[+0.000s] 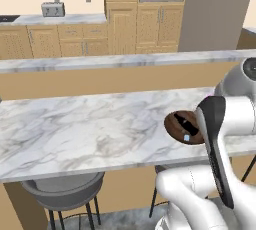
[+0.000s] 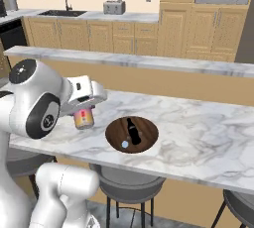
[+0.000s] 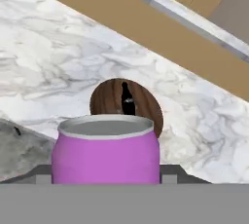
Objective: Open the fridge, grab two sodas, and place both sodas inside the bowl with ice on the dining counter.
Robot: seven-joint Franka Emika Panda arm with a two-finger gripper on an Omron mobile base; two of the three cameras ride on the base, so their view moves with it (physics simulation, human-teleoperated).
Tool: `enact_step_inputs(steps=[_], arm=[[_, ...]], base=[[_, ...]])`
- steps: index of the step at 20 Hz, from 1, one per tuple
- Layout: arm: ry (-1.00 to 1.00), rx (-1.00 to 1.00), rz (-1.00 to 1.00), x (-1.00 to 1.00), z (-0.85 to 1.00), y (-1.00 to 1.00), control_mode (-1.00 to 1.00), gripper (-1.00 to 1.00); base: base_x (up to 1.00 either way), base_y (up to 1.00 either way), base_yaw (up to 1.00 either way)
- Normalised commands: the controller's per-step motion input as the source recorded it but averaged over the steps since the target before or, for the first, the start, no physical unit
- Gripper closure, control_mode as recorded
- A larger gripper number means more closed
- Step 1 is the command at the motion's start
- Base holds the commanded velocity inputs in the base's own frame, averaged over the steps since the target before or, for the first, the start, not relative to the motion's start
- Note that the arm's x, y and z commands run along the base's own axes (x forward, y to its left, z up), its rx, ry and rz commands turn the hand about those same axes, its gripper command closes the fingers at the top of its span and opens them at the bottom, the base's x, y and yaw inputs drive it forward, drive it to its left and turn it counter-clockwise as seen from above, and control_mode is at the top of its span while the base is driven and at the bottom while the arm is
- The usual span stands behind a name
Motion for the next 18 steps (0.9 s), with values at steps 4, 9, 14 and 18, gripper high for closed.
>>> enact_step_inputs(steps=[4, 9, 14, 18], arm=[[0.57, -0.14, 0.08, 1.0, -0.96, -0.21, -1.0, 1.0], [0.38, -0.02, 0.11, 0.93, -0.88, -0.48, -1.0, 1.0], [0.23, 0.02, 0.04, 0.8, -0.66, -0.32, -1.0, 1.0], [0.04, 0.07, 0.14, 0.7, -0.47, -0.02, -1.0, 1.0]], base=[[0.0, 0.0, 0.0], [0.0, 0.0, 0.0], [0.0, 0.0, 0.0], [0.0, 0.0, 0.0]])
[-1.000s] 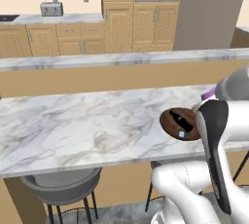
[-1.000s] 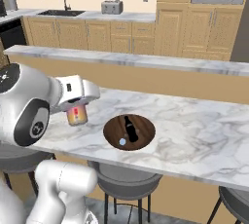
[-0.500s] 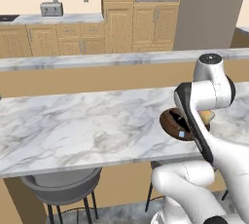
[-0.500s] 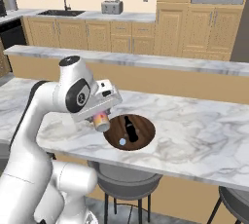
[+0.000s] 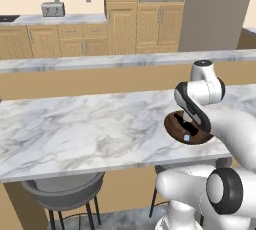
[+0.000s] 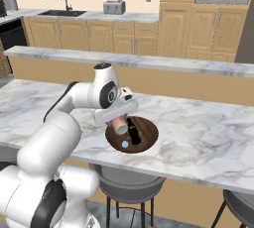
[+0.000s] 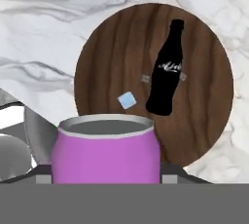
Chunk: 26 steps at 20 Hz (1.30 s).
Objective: Open the fridge, grab two sodas, and place both sodas inside the bowl with ice on the dining counter.
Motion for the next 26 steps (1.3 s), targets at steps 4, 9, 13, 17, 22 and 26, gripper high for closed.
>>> enact_step_inputs(steps=[4, 9, 13, 17, 22, 26], arm=[[0.0, 0.1, 0.18, 0.7, -0.46, -0.01, -1.0, 1.0], [-0.01, 0.05, 0.14, 0.35, -0.55, -0.19, -1.0, 1.0], [-0.02, 0.05, 0.12, 0.27, -0.42, -0.28, -1.0, 1.0], [0.0, 0.02, 0.11, 0.15, -0.34, -0.23, -1.0, 1.0], [0.0, 0.0, 0.07, 0.07, -0.35, -0.01, -1.0, 1.0], [0.0, 0.0, 0.06, 0.07, -0.29, 0.01, -1.0, 1.0]], base=[[0.0, 0.0, 0.0], [0.0, 0.0, 0.0], [0.0, 0.0, 0.0], [0.0, 0.0, 0.0], [0.0, 0.0, 0.0], [0.0, 0.0, 0.0]])
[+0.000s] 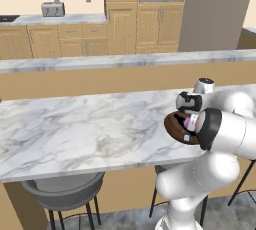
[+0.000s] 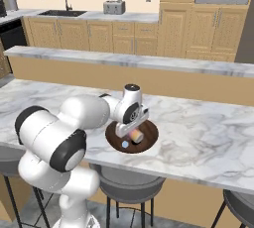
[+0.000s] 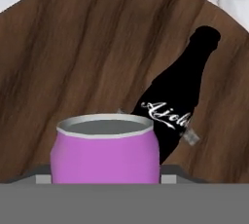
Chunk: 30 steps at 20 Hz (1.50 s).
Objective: Open the fridge, grab two sodas, and place both sodas inside the bowl with ice on the dining counter.
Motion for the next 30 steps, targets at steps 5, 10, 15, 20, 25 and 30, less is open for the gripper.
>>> enact_step_inputs(steps=[5, 10, 15, 20, 25, 30], arm=[[0.0, 0.0, 0.06, 0.07, -0.25, 0.0, -1.0, 1.0], [0.0, 0.0, 0.05, 0.03, -0.3, 0.0, -1.0, -1.0], [0.0, 0.0, 0.02, -0.08, -0.1, 0.1, -1.0, -1.0], [0.0, 0.0, 0.0, -0.23, 0.0, 0.34, -1.0, -1.0], [0.02, -0.01, -0.01, -0.26, 0.13, 0.26, -1.0, -1.0], [0.0, 0.0, 0.0, -0.23, 0.4, 0.1, -1.0, -1.0]], base=[[0.0, 0.0, 0.0], [0.0, 0.0, 0.0], [0.0, 0.0, 0.0], [0.0, 0.0, 0.0], [0.0, 0.0, 0.0], [0.0, 0.0, 0.0]])
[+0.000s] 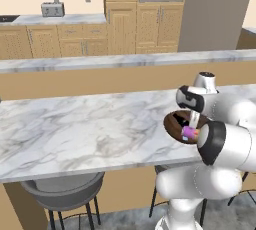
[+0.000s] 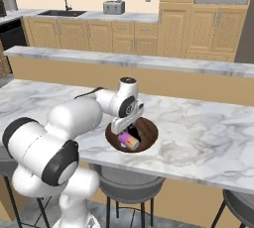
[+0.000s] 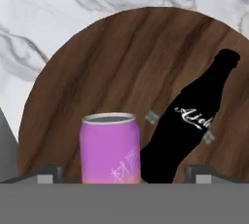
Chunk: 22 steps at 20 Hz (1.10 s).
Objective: Open the fridge, grab two sodas, and place both sodas inside the bowl with ice on the dining counter.
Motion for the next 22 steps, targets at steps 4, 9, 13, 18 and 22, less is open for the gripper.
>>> enact_step_inputs(steps=[4, 9, 13, 18, 22], arm=[[0.0, 0.0, -0.01, -0.36, 0.49, 0.1, -1.0, -1.0], [0.0, 0.0, -0.05, -0.53, 0.47, 0.1, -1.0, -1.0], [0.0, 0.0, -0.1, -0.77, 0.43, 0.17, -1.0, -1.0], [0.0, 0.0, -0.13, -0.89, 0.32, 0.29, -1.0, -1.0], [0.0, 0.0, -0.17, -0.81, 0.27, 0.46, -1.0, -1.0]], base=[[0.0, 0.0, 0.0], [0.0, 0.0, 0.0], [0.0, 0.0, 0.0], [0.0, 0.0, 0.0], [0.0, 0.0, 0.0]])
